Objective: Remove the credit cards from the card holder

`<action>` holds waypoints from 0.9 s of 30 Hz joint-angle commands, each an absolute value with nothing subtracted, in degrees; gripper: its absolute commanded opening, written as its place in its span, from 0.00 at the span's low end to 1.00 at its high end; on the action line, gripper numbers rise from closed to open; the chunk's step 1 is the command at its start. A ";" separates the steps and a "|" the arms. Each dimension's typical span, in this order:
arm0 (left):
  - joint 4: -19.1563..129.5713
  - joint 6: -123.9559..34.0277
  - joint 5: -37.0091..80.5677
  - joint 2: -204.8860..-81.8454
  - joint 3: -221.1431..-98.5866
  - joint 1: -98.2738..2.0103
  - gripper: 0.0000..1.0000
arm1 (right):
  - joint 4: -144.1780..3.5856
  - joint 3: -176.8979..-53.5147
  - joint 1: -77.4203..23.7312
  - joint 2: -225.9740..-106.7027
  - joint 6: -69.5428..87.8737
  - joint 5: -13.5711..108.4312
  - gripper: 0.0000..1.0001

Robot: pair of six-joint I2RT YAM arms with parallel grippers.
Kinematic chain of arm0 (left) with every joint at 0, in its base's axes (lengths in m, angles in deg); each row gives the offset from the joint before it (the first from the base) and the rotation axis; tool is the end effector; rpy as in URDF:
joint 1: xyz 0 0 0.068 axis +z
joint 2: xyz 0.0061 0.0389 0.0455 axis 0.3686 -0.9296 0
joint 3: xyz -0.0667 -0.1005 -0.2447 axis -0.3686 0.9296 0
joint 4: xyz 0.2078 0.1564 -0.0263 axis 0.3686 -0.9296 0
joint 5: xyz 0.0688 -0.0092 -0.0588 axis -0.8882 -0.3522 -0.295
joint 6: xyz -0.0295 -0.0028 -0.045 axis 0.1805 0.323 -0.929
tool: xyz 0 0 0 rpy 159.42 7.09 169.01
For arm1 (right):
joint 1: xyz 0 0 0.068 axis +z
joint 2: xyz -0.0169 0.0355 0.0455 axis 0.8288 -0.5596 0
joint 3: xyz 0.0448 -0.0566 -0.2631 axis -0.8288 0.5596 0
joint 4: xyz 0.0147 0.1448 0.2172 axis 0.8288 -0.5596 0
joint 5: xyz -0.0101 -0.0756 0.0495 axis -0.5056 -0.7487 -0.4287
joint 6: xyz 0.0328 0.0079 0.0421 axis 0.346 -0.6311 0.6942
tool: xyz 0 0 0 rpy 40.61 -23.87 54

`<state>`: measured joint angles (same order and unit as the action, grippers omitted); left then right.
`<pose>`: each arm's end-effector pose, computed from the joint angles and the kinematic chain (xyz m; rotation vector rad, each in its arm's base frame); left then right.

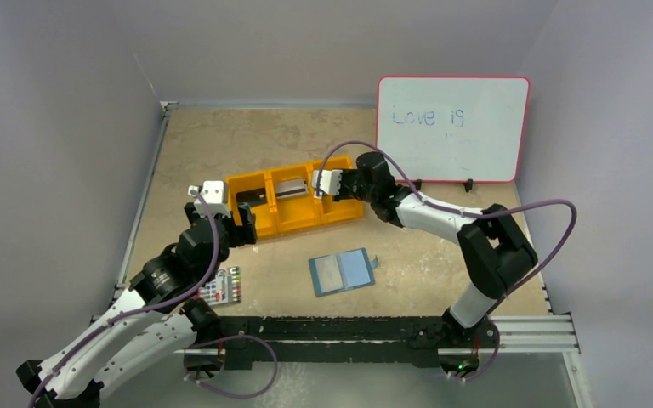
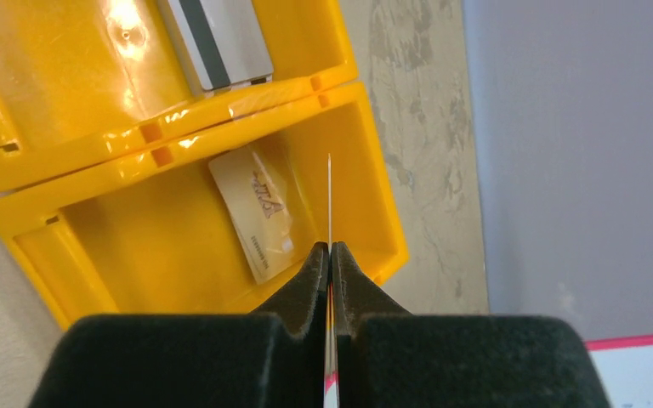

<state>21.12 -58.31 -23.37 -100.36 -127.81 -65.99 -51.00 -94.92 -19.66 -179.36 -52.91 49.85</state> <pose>0.1045 -0.0724 0.3051 -0.0814 1.9079 -0.1734 0.2944 0.2240 0.2328 -1.4525 1.2489 -0.0541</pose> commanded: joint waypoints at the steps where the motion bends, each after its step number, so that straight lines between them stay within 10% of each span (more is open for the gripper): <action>1: 22.40 -58.52 -24.10 -100.54 -130.25 -65.98 0.79 | -50.23 -99.24 -19.93 -181.38 -56.02 52.17 0.00; 27: 22.77 -57.94 -23.34 -101.96 -130.21 -65.94 0.79 | -46.33 -103.44 -21.33 -193.08 -61.19 50.67 0.00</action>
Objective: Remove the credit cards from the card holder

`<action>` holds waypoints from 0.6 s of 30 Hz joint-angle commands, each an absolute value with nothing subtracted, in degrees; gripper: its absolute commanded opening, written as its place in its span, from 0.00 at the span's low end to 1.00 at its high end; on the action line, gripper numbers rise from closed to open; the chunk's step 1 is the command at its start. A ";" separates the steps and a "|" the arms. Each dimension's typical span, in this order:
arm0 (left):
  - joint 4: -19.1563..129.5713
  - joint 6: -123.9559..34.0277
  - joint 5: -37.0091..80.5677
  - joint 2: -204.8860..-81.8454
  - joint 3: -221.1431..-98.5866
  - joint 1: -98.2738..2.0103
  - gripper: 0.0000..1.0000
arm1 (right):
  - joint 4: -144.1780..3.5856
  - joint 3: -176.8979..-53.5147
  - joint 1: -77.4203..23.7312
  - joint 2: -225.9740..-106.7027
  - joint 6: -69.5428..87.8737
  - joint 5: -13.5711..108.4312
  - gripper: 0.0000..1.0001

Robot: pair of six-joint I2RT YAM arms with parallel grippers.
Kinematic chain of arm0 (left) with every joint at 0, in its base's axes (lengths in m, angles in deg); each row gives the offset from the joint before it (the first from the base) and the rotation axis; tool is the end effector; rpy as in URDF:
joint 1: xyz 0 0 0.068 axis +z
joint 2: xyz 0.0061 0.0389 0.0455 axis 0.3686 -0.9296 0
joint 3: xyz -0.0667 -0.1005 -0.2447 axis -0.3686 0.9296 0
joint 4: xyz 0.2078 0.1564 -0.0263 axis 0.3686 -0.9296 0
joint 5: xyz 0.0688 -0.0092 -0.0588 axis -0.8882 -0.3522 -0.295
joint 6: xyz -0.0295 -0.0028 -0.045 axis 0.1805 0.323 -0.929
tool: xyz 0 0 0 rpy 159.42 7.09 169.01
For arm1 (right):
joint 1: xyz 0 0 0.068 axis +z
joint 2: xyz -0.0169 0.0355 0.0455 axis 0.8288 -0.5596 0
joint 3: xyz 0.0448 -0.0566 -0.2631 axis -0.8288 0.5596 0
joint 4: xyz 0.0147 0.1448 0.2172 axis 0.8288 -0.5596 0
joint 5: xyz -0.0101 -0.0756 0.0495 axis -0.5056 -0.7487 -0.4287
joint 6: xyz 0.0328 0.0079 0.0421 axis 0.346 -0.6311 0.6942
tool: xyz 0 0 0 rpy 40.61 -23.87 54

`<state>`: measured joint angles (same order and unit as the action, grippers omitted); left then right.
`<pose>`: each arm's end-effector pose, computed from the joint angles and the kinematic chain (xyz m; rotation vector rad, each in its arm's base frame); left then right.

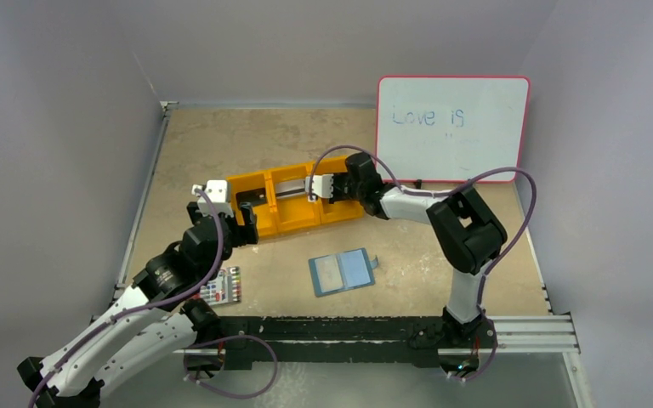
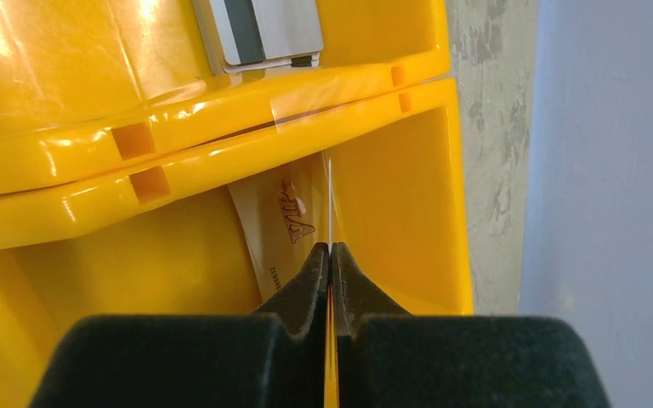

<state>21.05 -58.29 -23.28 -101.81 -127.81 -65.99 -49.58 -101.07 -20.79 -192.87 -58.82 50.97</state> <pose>0.1079 -0.0758 0.3023 -0.0695 1.9286 -0.1566 0.3318 0.2423 0.1823 -1.5820 1.2504 -0.0908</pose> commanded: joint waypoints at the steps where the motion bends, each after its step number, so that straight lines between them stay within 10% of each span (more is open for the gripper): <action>1: 22.78 -57.99 -23.31 -102.06 -130.19 -65.90 0.79 | -45.51 -103.23 -21.33 -193.33 -61.52 50.62 0.01; 18: 22.83 -57.80 -22.96 -102.64 -130.17 -65.93 0.78 | -42.90 -103.51 -21.32 -195.93 -64.96 50.47 0.25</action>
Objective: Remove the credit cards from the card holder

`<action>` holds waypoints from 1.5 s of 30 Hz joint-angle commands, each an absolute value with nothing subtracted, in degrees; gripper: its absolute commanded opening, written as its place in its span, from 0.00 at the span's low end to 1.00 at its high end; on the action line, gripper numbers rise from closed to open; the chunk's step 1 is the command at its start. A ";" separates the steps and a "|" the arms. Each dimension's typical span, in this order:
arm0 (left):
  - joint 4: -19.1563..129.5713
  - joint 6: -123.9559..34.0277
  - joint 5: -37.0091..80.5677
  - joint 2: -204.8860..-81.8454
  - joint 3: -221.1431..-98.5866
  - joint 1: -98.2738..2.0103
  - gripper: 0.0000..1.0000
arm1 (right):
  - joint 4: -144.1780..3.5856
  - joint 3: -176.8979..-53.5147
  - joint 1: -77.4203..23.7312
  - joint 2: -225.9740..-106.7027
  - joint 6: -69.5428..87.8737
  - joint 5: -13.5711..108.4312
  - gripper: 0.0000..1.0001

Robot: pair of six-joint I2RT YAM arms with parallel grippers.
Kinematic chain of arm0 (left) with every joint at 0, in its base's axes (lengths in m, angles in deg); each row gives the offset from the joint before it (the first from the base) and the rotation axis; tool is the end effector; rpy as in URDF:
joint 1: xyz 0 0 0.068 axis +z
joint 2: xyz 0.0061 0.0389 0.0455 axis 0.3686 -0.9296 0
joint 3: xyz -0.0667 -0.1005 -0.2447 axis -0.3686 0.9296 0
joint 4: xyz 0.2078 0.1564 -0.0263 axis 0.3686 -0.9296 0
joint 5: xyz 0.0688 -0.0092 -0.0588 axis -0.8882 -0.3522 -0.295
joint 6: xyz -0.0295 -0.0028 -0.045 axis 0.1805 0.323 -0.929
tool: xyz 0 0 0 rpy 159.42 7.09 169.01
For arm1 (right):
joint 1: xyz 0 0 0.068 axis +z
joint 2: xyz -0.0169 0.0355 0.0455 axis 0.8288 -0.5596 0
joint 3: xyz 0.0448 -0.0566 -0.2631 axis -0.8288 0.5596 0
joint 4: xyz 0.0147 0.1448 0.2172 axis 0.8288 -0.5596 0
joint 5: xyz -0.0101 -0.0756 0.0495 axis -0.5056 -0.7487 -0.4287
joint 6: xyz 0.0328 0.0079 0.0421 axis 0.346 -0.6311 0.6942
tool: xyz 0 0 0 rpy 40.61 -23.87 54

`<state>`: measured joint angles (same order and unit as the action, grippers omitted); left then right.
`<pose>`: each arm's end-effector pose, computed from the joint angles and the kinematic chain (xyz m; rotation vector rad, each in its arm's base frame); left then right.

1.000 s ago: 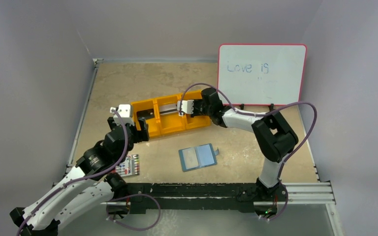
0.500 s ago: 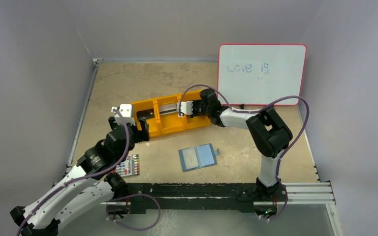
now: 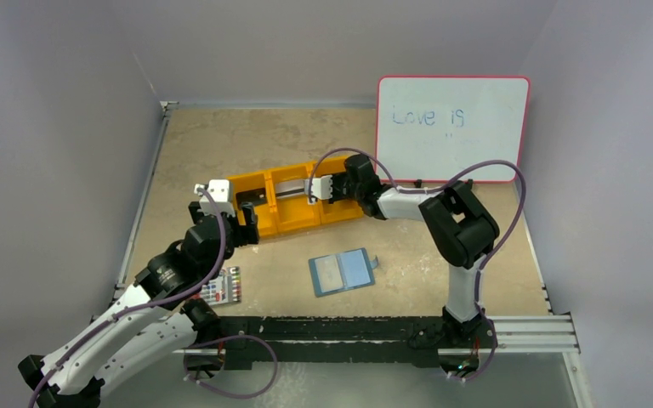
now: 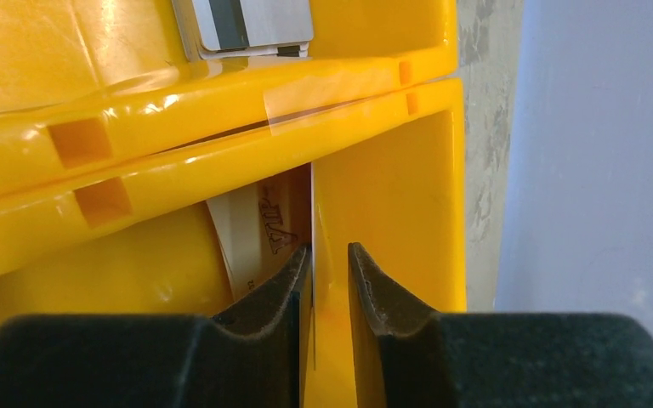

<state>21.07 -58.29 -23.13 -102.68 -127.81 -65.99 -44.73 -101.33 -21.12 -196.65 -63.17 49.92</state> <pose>0.1099 -0.0779 0.3006 -0.0618 1.9408 -0.1489 0.3408 0.2450 0.1659 -1.6049 1.1902 -0.1677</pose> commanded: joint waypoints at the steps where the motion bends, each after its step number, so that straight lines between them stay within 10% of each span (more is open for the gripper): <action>1: 22.79 -57.74 -22.89 -102.77 -130.20 -65.93 0.78 | -43.14 -103.50 -21.34 -195.83 -64.94 50.51 0.26; 10: 22.91 -57.55 -22.37 -103.64 -130.19 -65.99 0.78 | -52.97 -105.75 -21.73 -193.07 -66.23 52.51 0.28; 12: 22.82 -57.55 -22.18 -103.97 -130.22 -65.87 0.78 | -54.22 -106.28 -21.78 -192.74 -66.38 52.52 0.79; 13: 22.79 -57.55 -22.05 -104.10 -130.30 -65.97 0.78 | -55.25 -106.73 -21.78 -192.56 -66.36 52.54 0.85; 28: 22.54 -57.72 -22.34 -104.31 -130.41 -65.98 0.78 | -42.67 -99.55 -21.87 -173.66 -52.45 50.87 0.89; 37: 22.34 -58.35 -23.76 -104.62 -130.48 -65.93 0.78 | -49.53 -92.68 -21.87 -161.26 13.06 37.81 1.00; 45: 20.34 -59.84 -27.22 -105.71 -131.53 -65.93 0.78 | -61.46 -79.92 -10.94 -152.39 39.91 20.68 1.00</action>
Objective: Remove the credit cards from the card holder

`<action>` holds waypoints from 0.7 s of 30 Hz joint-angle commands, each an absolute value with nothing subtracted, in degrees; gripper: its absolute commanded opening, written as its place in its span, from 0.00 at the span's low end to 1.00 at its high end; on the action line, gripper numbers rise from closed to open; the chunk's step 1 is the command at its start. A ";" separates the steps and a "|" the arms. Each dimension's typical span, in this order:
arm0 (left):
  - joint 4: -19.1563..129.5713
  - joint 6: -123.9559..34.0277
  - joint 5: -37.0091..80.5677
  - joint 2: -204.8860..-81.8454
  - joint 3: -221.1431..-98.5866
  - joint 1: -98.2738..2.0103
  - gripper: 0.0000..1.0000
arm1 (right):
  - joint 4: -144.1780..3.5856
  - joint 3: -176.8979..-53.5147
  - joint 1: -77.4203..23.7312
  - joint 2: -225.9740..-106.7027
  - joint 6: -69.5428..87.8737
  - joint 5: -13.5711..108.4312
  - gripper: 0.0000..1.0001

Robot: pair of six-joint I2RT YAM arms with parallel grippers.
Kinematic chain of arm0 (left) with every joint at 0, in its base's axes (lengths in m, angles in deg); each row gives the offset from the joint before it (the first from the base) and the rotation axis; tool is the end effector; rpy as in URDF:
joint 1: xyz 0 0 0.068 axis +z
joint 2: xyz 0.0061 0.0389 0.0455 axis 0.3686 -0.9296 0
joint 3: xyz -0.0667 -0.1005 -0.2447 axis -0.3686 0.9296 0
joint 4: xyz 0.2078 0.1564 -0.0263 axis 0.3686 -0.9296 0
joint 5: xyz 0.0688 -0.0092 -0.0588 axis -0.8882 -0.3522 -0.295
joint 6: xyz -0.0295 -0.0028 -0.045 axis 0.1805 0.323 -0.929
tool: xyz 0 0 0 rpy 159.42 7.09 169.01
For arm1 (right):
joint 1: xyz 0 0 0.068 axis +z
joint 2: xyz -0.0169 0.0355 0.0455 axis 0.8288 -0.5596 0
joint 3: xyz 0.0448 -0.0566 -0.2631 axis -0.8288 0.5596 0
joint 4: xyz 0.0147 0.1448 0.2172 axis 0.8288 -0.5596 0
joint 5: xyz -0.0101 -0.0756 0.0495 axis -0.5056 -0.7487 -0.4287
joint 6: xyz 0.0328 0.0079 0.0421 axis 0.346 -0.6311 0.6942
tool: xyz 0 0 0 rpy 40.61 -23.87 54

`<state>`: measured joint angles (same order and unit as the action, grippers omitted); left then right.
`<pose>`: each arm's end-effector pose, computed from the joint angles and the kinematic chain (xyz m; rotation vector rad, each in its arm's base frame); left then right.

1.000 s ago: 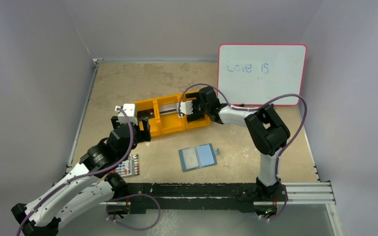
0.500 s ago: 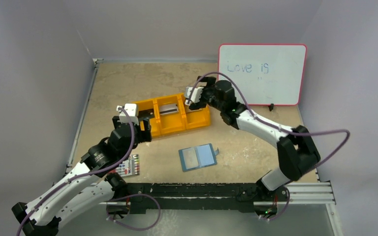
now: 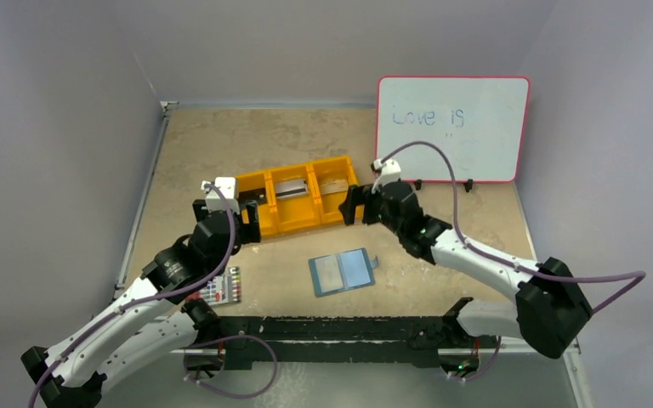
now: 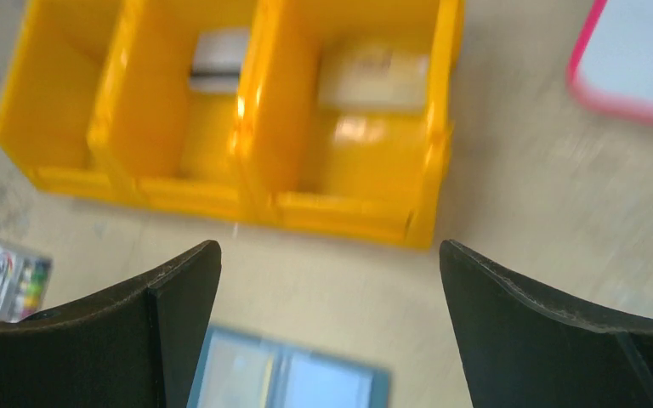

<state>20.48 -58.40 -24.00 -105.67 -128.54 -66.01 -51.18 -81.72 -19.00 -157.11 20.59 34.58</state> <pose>0.1163 -0.0836 0.2979 -0.0525 1.9727 -0.1023 0.2317 0.1704 0.2738 -0.2273 1.7924 0.6147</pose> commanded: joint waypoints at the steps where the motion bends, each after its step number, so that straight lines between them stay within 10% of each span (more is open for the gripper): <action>1: 20.20 -60.06 -27.77 -105.52 -131.52 -65.93 0.78 | -64.30 -80.06 -8.25 -152.09 41.59 18.19 0.99; 21: 18.01 -62.64 -34.51 -104.85 -132.04 -65.93 0.78 | -90.37 -91.49 24.38 -174.82 64.26 1.24 0.61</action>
